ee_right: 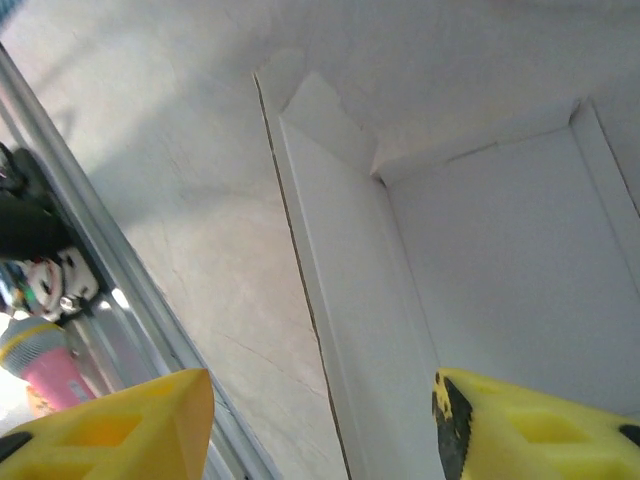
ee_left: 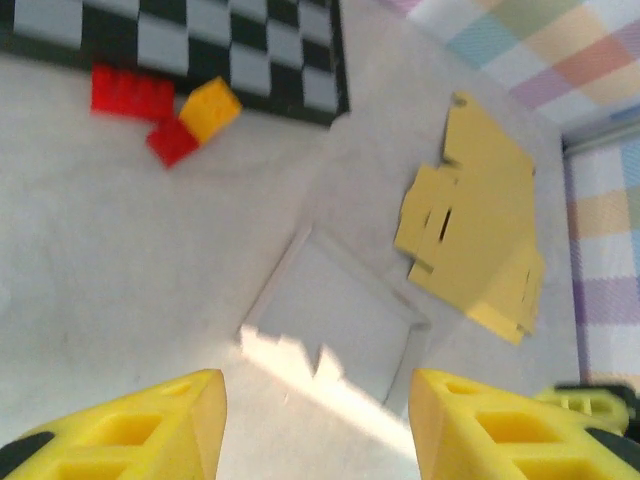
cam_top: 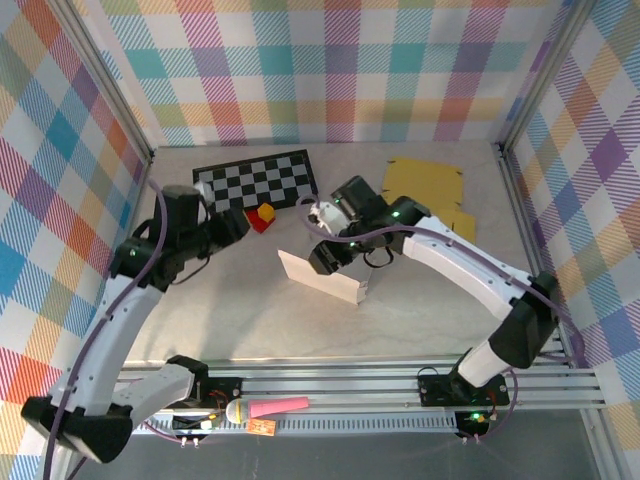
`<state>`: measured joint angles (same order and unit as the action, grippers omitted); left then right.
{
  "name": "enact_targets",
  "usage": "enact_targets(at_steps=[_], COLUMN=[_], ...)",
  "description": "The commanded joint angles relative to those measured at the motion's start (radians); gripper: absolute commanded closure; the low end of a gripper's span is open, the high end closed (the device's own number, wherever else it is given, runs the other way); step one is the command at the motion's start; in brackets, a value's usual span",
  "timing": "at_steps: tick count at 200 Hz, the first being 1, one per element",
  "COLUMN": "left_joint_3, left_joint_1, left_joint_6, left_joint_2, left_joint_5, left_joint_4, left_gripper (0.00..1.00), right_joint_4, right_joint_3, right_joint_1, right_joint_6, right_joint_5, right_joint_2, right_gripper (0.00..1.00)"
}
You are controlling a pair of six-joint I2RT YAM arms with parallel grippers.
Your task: Fold the paper box
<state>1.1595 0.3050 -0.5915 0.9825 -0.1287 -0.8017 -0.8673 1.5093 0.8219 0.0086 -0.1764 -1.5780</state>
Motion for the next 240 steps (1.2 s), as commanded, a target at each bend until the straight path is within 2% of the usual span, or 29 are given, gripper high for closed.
enact_targets(at_steps=[1, 20, 65, 114, 144, 168, 191, 209, 240], left_joint_3=[-0.093, -0.136, -0.163, -0.167, -0.175, -0.175, -0.157, -0.147, -0.147], left_joint_1=[-0.010, -0.009, -0.010, -0.009, -0.009, -0.009, -0.009, -0.009, -0.009], left_joint_6=[-0.053, -0.051, 0.003, 0.039, 0.038, 0.038, 0.049, 0.057, 0.053], left_joint_2=[-0.080, -0.119, -0.163, -0.196, -0.225, -0.236, -0.249, -0.252, -0.275], left_joint_5=[-0.070, -0.073, -0.081, -0.209, -0.226, -0.234, -0.228, -0.232, -0.244], left_joint_4=[-0.056, -0.079, -0.129, -0.080, -0.069, -0.079, -0.105, -0.129, -0.148], left_gripper=[0.51, 0.53, 0.54, 0.54, 0.54, 0.54, 0.54, 0.54, 0.54], right_joint_4=[-0.097, -0.096, -0.078, -0.055, -0.041, -0.042, -0.052, -0.084, -0.244], right_joint_3=[0.075, 0.091, 0.121, 0.160, 0.189, 0.229, 0.277, 0.337, 0.492], right_joint_1=[0.033, 0.062, 0.070, 0.082, 0.098, 0.122, 0.136, 0.142, 0.143], right_joint_6=[-0.081, -0.097, -0.061, 0.010, 0.079, 0.156, 0.282, 0.418, 0.787], right_joint_5=[0.117, 0.188, 0.180, 0.157, 0.167, 0.237, 0.310, 0.377, 0.536], right_joint_2=[-0.069, -0.108, -0.169, -0.213, -0.241, -0.274, -0.304, -0.330, -0.400], right_gripper=[0.39, 0.41, 0.48, 0.69, 0.76, 0.86, 1.00, 1.00, 1.00])
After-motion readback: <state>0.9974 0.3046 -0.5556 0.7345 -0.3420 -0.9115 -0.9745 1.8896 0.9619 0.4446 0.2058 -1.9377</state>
